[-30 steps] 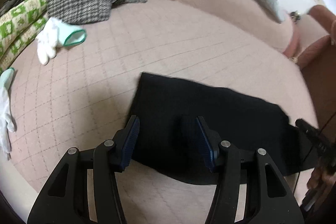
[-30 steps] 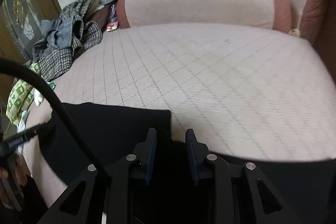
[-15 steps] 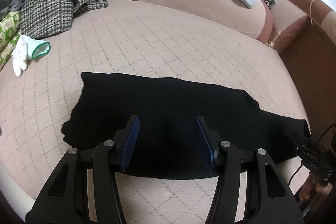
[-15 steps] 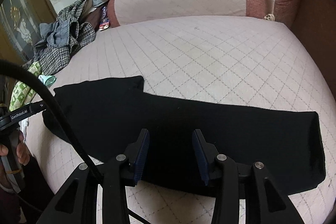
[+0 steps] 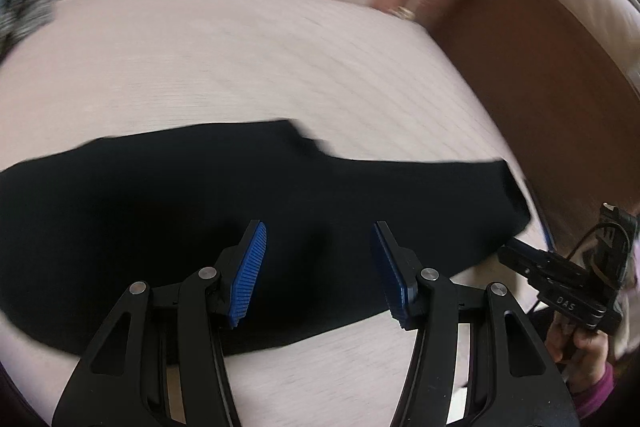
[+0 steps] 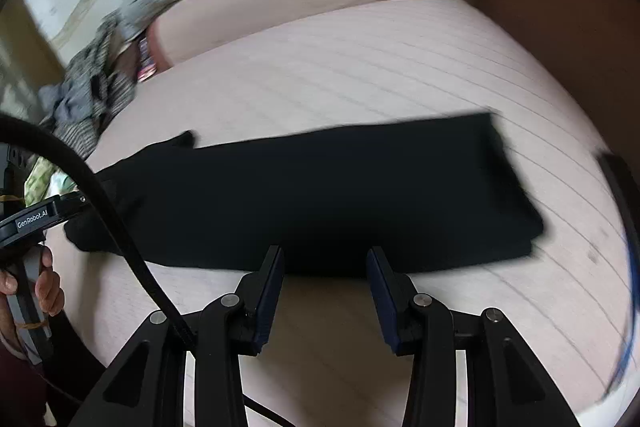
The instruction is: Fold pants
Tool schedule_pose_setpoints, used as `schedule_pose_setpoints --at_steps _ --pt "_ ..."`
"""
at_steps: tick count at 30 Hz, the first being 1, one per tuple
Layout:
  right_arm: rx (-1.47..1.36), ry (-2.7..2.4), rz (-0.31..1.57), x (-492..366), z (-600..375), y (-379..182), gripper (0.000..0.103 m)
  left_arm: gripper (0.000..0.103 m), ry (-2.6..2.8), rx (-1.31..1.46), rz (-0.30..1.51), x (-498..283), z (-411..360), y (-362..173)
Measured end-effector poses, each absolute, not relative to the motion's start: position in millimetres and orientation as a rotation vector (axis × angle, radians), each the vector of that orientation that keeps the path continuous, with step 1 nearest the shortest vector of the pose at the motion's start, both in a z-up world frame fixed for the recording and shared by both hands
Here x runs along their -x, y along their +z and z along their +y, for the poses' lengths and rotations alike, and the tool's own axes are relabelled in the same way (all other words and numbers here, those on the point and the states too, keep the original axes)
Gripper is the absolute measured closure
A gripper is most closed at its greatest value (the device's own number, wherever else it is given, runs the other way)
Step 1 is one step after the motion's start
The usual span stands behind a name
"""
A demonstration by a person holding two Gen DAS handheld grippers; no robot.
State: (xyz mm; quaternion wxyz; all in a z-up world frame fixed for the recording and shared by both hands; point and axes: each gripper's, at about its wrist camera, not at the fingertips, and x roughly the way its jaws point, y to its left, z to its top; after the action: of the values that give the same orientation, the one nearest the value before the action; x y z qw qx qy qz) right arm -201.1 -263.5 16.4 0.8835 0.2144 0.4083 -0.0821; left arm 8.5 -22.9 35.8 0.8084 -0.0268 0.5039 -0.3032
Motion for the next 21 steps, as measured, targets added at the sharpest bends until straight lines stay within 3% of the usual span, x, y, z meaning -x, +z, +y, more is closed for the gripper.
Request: schedule_pose_setpoints --at_steps 9,21 --pt "-0.652 -0.227 0.771 230.7 -327.8 -3.0 0.061 0.049 -0.917 -0.043 1.15 -24.2 -150.8 25.1" --pt "-0.725 -0.194 0.663 246.3 -333.1 -17.4 0.058 0.049 -1.168 -0.136 1.216 -27.8 -285.6 15.8"
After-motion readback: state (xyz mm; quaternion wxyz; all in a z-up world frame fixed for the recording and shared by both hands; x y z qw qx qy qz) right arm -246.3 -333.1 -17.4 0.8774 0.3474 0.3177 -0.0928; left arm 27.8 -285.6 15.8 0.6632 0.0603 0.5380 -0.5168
